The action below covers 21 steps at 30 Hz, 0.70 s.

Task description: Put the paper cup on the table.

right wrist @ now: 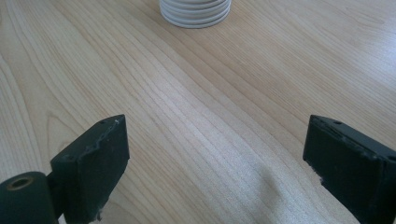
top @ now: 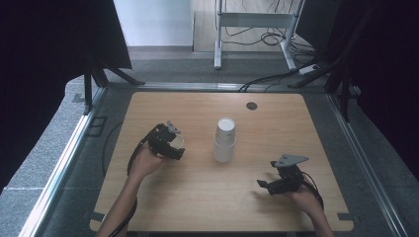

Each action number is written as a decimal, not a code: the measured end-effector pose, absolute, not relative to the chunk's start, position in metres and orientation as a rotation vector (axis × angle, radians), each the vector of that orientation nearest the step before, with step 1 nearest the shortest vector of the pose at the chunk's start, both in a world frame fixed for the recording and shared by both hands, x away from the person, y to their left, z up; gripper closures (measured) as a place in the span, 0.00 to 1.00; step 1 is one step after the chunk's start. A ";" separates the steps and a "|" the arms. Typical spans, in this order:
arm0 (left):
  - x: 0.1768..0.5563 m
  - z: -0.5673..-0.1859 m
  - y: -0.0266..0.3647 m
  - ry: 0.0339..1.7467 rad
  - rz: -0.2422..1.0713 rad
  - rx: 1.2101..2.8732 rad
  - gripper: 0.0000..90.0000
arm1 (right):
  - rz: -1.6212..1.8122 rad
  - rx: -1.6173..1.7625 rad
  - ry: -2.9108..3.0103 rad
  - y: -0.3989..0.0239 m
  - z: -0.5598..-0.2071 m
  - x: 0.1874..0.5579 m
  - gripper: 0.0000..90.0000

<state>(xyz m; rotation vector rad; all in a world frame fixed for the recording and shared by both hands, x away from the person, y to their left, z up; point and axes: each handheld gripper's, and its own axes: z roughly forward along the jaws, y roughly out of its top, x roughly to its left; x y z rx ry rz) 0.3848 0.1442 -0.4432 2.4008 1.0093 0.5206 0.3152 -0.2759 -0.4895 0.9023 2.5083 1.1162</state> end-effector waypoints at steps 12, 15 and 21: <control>0.376 -0.429 0.149 0.992 0.521 2.326 0.03 | 1.125 0.907 2.509 -0.278 -0.489 0.314 0.09; 0.373 -0.425 0.151 0.989 0.533 2.311 0.00 | 1.127 0.906 2.509 -0.278 -0.489 0.314 0.09; 0.366 -0.415 0.154 0.968 0.550 2.272 0.00 | 1.129 0.907 2.512 -0.278 -0.488 0.314 0.09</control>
